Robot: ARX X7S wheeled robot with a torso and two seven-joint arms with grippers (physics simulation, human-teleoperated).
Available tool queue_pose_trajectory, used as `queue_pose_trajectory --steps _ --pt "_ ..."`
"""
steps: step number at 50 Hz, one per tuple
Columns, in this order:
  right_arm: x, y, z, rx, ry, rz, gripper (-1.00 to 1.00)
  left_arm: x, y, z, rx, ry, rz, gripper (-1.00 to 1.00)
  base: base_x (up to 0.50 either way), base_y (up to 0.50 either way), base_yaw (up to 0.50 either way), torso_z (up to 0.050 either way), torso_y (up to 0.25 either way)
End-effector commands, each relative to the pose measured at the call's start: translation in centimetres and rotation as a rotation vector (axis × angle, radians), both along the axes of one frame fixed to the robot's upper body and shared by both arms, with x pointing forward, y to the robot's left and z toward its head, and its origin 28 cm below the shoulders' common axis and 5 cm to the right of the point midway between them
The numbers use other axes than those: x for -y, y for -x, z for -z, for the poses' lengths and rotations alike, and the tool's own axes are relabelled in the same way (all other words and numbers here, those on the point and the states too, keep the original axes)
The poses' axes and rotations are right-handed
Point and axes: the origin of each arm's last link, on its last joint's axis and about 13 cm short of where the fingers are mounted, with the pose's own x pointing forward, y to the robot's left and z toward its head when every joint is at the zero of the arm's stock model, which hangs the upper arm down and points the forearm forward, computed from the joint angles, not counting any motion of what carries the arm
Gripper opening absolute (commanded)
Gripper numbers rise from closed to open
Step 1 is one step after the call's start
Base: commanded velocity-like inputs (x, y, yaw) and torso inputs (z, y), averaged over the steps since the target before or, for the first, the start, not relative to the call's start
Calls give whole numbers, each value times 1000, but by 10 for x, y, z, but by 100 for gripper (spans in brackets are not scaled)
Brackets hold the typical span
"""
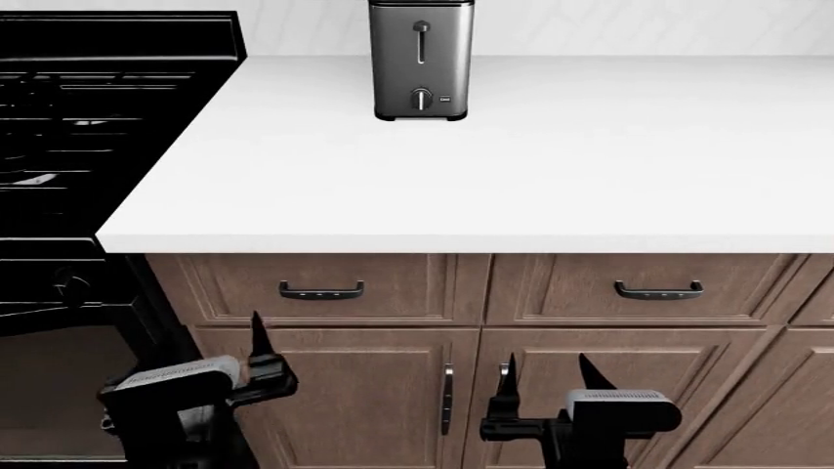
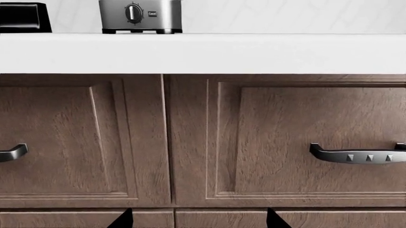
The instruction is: Push down the lever of the toaster to turn it on.
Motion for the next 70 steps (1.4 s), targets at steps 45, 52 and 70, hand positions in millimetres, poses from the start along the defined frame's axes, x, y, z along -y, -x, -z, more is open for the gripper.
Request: queue_pose_trajectory --steps 45,52,70 --pt "8 16 -261 405 272 469 100 -88 129 -171 724 214 -544 100 0 0 0 0 0" --pt "-9 10 -319 255 271 151 100 -89 128 -170 726 218 -547 100 0 0 0 0 0" --pt "-38 -34 -352 227 334 83 100 -89 127 -170 724 223 -542 100 216 0 0 0 0"
